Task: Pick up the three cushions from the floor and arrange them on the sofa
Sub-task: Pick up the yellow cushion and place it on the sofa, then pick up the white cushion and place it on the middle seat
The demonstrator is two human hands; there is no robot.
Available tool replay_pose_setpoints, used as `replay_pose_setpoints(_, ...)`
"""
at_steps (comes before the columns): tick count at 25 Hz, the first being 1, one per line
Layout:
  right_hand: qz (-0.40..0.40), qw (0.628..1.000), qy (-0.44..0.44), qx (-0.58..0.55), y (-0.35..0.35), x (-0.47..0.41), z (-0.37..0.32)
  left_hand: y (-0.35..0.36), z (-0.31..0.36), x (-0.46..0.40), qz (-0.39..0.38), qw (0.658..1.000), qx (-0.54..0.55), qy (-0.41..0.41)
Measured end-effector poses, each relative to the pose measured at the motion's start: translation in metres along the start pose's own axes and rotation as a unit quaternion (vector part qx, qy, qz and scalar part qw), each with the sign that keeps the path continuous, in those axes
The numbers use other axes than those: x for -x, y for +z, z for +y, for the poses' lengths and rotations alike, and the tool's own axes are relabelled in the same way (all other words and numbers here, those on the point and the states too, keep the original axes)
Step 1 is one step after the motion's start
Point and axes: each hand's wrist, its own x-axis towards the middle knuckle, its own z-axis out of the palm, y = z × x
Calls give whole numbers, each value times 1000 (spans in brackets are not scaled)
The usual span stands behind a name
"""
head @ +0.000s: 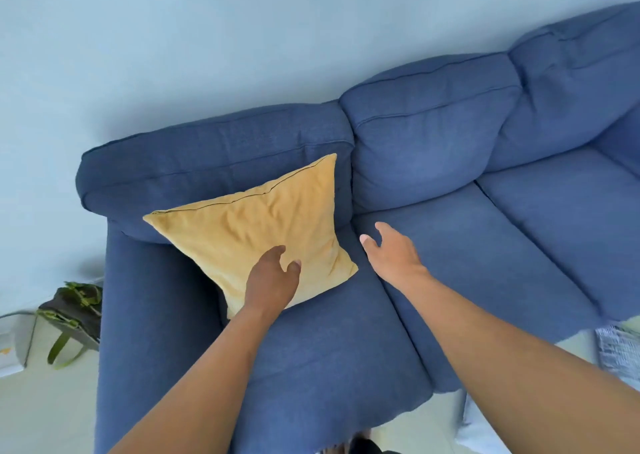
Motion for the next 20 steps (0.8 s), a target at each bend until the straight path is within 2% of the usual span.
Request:
replay_pose_setpoints(4,40,996,10,83,-9,43,50,36,34,30,-54,988,-86,119)
replay_pose_setpoints(9,78,985,49,143,-23,98,111,93,75,69,-94,951,-176,238)
replay_pose_setpoints(15,134,977,140,95,-67,155,209,177,133,124,-143,884,-280,345)
replay_pose_setpoints(20,155,963,210,66,-103,199,303,264,179,173,-190,837,-329,394)
